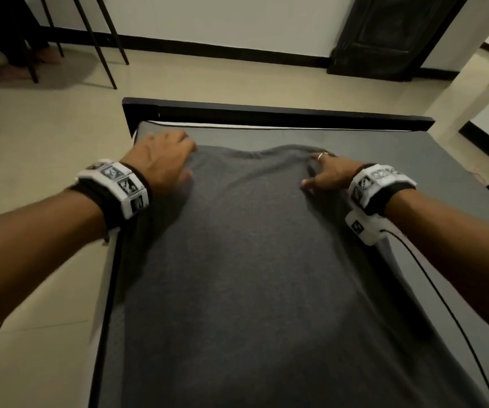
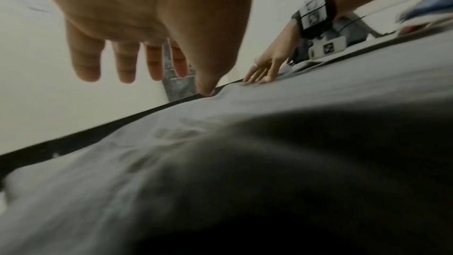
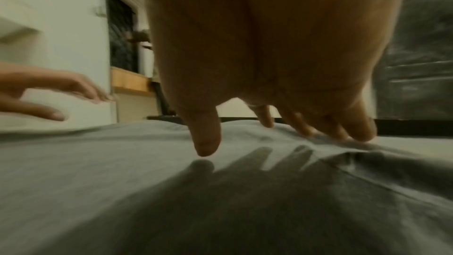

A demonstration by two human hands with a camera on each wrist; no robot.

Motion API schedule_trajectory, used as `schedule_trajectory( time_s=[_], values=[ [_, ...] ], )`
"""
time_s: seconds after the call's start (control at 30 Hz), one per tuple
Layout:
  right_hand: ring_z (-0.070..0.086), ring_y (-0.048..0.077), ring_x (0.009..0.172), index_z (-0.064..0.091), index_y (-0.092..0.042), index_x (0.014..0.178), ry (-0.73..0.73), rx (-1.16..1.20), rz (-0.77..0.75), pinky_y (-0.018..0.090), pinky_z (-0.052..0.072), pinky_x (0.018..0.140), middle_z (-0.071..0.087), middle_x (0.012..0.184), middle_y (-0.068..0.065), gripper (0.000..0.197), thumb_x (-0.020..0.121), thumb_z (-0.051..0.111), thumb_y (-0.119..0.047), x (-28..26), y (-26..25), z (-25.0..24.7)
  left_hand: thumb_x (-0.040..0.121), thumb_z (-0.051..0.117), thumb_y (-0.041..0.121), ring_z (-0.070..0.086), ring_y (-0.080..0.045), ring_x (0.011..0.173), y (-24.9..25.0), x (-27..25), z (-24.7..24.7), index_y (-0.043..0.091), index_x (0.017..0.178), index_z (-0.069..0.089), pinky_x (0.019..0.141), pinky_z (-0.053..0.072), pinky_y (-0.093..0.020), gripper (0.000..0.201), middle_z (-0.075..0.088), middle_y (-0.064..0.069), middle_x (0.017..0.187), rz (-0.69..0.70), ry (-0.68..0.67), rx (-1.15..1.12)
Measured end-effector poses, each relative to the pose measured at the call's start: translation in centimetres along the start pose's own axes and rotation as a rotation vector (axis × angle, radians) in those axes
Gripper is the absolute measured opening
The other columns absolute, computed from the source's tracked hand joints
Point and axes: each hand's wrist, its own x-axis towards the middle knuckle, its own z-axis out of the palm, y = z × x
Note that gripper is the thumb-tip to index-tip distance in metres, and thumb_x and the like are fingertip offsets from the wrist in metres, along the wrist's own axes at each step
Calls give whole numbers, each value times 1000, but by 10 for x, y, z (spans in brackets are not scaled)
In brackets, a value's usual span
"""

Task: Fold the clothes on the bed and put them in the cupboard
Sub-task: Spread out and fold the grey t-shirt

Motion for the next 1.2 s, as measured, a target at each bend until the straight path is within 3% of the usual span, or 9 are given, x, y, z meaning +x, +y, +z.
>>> schedule_trajectory(
  time_s=[0.1, 0.2, 0.3, 0.47, 0.63, 0.73, 0.87, 1.0, 1.2],
  values=[
    [9, 36, 153, 11, -25, 160, 117, -158, -278, 57, 17, 122, 5, 168, 10, 97, 88, 58, -67, -64, -18, 22, 85, 54, 69, 17, -26, 149, 47, -43, -1, 27, 150, 30, 118, 24, -50, 81, 16, -1, 162, 214, -176, -178],
    [-2, 29, 154, 4, -25, 161, -17, -72, -447, 55, 11, 124, -4, 168, 5, 100, 85, 45, -77, -133, -30, 59, 76, 42, 85, -5, -24, 152, 77, -93, 22, 30, 157, 9, 121, 9, -55, 104, -7, 2, 166, 289, -333, -272],
    [-12, 25, 154, -7, -33, 159, -100, -94, -369, 56, 2, 123, -15, 167, -5, 105, 76, 26, -89, -163, -15, 94, 63, 15, 100, -22, -20, 149, 74, -120, 46, 35, 157, -8, 119, -8, -57, 116, -21, 8, 164, 204, -431, -215],
    [-12, 28, 154, -6, -35, 159, -51, -32, -95, 57, 0, 122, -15, 167, -7, 123, 58, 11, -102, -155, 42, 91, 45, -1, 106, -19, -26, 150, 56, -124, 44, 44, 154, -11, 118, -8, -59, 125, -23, 10, 163, -80, -456, -205],
    [-3, 31, 155, -1, -26, 161, -98, -40, 89, 56, 7, 123, -9, 168, 1, 134, 53, 11, -104, -138, 65, 76, 53, 18, 106, -14, -34, 151, 45, -123, 20, 37, 156, -10, 116, -7, -65, 127, -20, 1, 164, -406, -597, -150],
    [-3, 36, 154, 4, -20, 161, -11, -217, 105, 58, 3, 122, -7, 168, 7, 120, 71, 23, -97, -132, 40, 59, 64, 23, 100, -11, -41, 150, 52, -124, 2, 18, 159, 5, 116, -9, -63, 127, -9, -12, 165, -533, -545, 35],
    [-7, 36, 153, -1, -23, 161, 38, -198, -250, 63, 6, 121, -11, 168, 7, 125, 69, 50, -91, -135, -34, 49, 77, 34, 89, -10, -39, 150, 80, -101, -7, 17, 159, 7, 117, -3, -64, 112, -7, -11, 166, -250, -218, 5],
    [-9, 34, 153, -6, -34, 159, -191, -116, -372, 74, 8, 112, -14, 168, -2, 132, 62, 65, -87, -138, -84, 83, 68, 53, 89, -7, -35, 152, 105, -103, 14, 33, 158, -3, 115, 8, -68, 119, -16, 2, 165, -66, -482, -212],
    [-9, 30, 154, -4, -39, 158, -121, -46, -154, 72, 6, 115, -13, 167, -11, 130, 58, 54, -96, -123, -42, 73, 43, 56, 99, -13, -49, 147, 72, -118, 16, 37, 155, -15, 118, 4, -66, 146, -23, -4, 163, -295, -662, -158]
  ],
)
